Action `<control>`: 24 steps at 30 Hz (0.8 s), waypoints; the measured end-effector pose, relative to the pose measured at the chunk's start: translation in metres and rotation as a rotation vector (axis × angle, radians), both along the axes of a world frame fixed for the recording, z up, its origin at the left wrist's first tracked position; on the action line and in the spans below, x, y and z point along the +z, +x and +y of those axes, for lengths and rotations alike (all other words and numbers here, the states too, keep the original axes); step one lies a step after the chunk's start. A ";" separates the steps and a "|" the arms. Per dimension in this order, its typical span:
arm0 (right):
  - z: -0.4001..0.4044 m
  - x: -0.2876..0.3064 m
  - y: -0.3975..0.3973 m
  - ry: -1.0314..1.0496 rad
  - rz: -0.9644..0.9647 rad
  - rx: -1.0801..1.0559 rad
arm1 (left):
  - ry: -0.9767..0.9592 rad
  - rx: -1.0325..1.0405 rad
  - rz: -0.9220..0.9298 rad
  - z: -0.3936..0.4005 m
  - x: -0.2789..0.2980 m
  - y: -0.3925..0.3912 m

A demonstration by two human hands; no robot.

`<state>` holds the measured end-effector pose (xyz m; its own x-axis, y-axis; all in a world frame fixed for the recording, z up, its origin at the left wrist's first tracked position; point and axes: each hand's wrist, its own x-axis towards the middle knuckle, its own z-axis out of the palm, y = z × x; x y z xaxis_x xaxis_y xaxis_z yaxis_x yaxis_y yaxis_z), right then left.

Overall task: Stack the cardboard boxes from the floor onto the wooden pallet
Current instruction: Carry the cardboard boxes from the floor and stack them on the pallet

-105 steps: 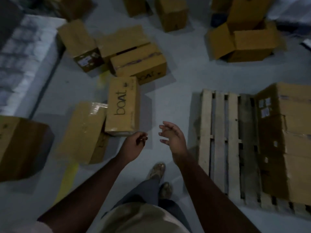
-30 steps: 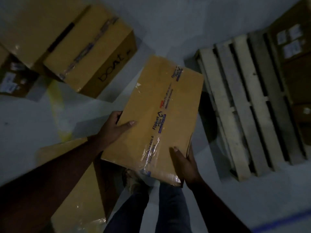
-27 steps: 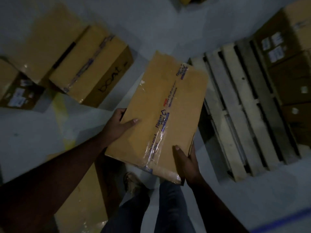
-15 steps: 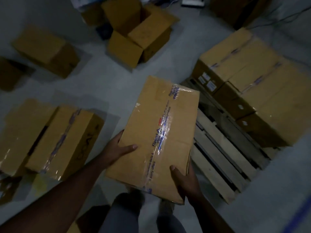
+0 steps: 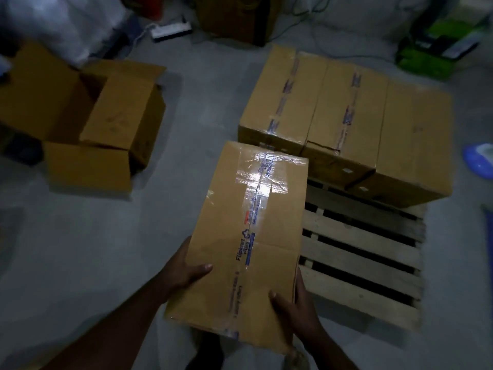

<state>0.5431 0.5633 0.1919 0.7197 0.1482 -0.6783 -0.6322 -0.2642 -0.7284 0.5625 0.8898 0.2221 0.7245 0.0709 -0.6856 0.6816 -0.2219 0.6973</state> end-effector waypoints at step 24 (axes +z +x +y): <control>0.052 -0.171 0.091 -0.088 -0.094 -0.115 | -0.022 -0.088 -0.067 0.043 -0.192 0.122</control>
